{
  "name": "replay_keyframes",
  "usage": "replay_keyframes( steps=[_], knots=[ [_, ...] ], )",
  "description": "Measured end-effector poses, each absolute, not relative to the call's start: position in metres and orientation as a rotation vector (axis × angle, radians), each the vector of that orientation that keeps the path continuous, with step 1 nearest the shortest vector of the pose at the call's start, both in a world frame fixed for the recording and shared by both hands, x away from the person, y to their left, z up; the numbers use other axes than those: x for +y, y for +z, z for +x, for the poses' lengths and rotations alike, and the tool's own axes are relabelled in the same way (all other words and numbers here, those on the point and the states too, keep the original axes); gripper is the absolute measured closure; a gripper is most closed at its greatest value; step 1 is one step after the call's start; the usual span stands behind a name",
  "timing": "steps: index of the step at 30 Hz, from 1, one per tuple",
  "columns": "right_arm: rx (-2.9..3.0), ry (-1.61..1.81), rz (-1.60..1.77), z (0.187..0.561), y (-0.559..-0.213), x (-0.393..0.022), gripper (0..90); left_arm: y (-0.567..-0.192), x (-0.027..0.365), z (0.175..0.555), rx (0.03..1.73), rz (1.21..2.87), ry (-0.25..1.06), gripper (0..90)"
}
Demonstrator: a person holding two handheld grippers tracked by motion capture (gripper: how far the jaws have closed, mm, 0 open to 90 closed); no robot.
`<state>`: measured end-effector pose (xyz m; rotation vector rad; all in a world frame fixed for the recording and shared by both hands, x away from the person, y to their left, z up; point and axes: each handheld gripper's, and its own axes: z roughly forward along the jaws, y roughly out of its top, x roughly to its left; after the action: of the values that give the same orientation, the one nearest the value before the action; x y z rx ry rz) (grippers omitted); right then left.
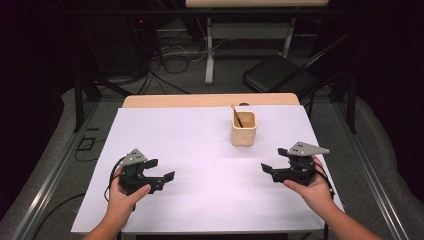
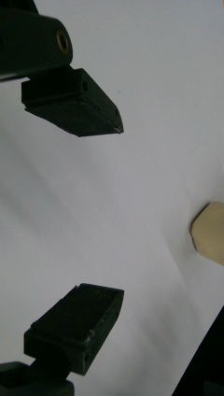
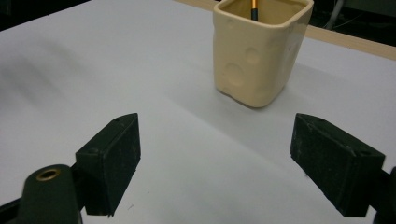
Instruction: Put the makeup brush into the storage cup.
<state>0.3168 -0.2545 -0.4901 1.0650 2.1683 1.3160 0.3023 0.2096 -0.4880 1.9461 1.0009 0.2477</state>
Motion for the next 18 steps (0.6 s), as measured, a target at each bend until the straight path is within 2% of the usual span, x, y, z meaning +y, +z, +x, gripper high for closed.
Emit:
replay_keyframes(
  steps=[18],
  knots=[
    [2.177,1.327,1.103,0.308,-0.516,-0.251,15.9,-0.51,0.215,0.294,1.03,1.918,0.236,17.4]
  ],
)
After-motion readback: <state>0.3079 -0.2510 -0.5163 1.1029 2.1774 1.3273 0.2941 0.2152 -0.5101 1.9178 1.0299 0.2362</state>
